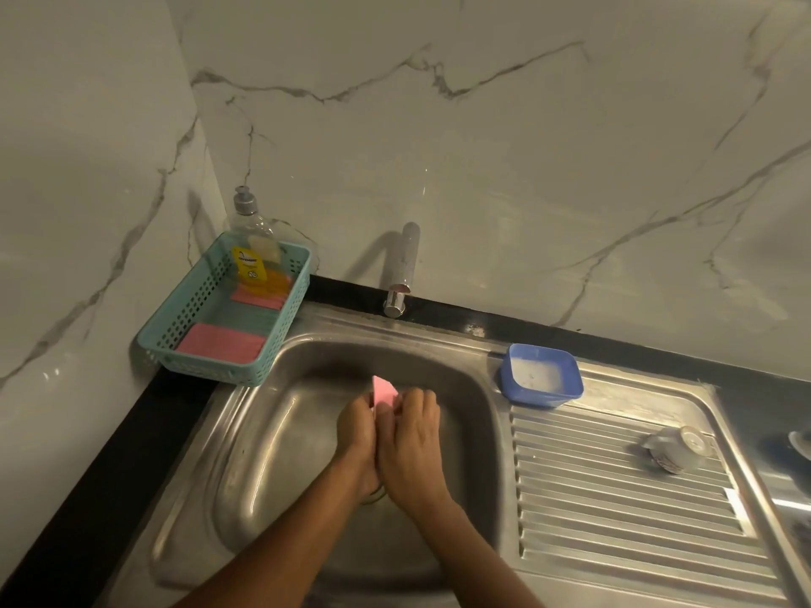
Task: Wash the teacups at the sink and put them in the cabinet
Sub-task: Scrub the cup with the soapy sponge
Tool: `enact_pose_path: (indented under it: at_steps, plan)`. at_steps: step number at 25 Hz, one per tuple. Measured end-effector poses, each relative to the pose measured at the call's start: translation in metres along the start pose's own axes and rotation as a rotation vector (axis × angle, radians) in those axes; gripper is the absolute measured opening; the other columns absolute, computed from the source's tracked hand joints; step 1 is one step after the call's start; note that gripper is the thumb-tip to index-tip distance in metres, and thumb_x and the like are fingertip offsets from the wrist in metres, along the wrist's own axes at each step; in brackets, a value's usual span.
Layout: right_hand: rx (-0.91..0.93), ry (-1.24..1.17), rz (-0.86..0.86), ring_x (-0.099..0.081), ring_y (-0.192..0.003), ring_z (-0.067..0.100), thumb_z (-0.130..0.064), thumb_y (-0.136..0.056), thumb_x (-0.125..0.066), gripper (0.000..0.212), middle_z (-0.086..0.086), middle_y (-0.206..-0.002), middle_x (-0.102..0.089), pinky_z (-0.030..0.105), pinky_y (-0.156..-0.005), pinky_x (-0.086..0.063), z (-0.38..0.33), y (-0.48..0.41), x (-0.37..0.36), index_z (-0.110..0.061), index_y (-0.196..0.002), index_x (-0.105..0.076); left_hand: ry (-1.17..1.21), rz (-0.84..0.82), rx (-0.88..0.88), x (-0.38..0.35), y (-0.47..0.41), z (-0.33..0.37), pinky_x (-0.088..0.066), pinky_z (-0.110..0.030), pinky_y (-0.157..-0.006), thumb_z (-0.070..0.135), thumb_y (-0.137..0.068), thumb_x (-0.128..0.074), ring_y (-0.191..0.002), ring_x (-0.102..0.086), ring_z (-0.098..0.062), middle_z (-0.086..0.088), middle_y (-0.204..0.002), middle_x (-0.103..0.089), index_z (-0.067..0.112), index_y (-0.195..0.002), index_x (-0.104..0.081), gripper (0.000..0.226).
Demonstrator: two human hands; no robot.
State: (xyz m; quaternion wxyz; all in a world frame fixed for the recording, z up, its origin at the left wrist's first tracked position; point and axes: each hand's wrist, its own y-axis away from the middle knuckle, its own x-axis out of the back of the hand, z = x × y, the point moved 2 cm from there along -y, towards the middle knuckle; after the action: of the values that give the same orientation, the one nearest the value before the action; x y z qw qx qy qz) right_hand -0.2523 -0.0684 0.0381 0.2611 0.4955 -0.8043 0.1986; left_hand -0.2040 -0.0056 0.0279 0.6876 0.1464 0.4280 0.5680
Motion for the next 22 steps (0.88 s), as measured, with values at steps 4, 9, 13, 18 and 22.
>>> enact_pose_path:
  at_steps: [4, 9, 13, 18, 22]
  plan:
    - [-0.334, -0.397, -0.095, -0.051, -0.128, 0.011, -0.032, -0.109, -0.032, 0.036, -0.009, -0.135, -0.057, 0.019, -0.103, -0.044, 0.005, -0.022, -0.006, -0.029, -0.139, -0.053, -0.087, 0.116, -0.069, 0.000, -0.001, 0.006, -0.055, -0.042, -0.077, 0.017, -0.092, -0.052, -0.084, -0.072, -0.032, -0.017, -0.086, -0.075, 0.004, -0.084, -0.077, 0.029]
    - [-0.080, -0.083, -0.161, -0.016, -0.147, -0.006, -0.040, -0.109, -0.027, 0.047, -0.028, -0.154, -0.018, 0.018, -0.119, -0.019, -0.004, 0.018, -0.009, -0.034, -0.156, -0.029, -0.184, 0.284, -0.117, 0.006, -0.008, 0.011, -0.045, -0.023, -0.055, 0.006, -0.100, -0.047, -0.071, -0.064, -0.025, -0.013, -0.073, -0.063, -0.002, -0.074, -0.062, 0.031]
    - [-0.493, -0.439, -0.098, -0.070, -0.093, 0.014, -0.044, -0.106, -0.040, 0.047, 0.008, -0.105, -0.076, 0.031, -0.076, -0.055, 0.029, -0.013, -0.010, -0.012, -0.108, -0.073, -0.155, 0.248, -0.058, -0.003, 0.001, 0.002, -0.044, -0.028, -0.052, 0.007, -0.094, -0.049, -0.059, -0.061, -0.028, -0.013, -0.063, -0.064, 0.003, -0.064, -0.066, 0.034]
    - [-0.116, -0.189, -0.067, -0.036, -0.139, -0.005, -0.044, -0.107, -0.030, 0.048, -0.021, -0.151, -0.039, 0.023, -0.117, -0.031, 0.002, 0.021, -0.016, -0.029, -0.150, -0.044, -0.158, 0.350, -0.178, 0.000, -0.011, 0.024, -0.049, -0.027, -0.054, 0.004, -0.093, -0.050, -0.065, -0.065, -0.024, -0.016, -0.077, -0.070, 0.001, -0.070, -0.069, 0.030]
    - [-0.537, -0.593, -0.086, -0.070, -0.083, 0.014, -0.034, -0.106, -0.046, 0.039, 0.009, -0.095, -0.077, 0.031, -0.069, -0.053, 0.019, -0.015, -0.012, -0.008, -0.101, -0.074, -0.203, 0.177, -0.066, 0.006, -0.013, 0.010, -0.046, -0.032, -0.057, 0.013, -0.086, -0.054, -0.057, -0.062, -0.027, -0.012, -0.062, -0.066, 0.013, -0.053, -0.069, 0.036]
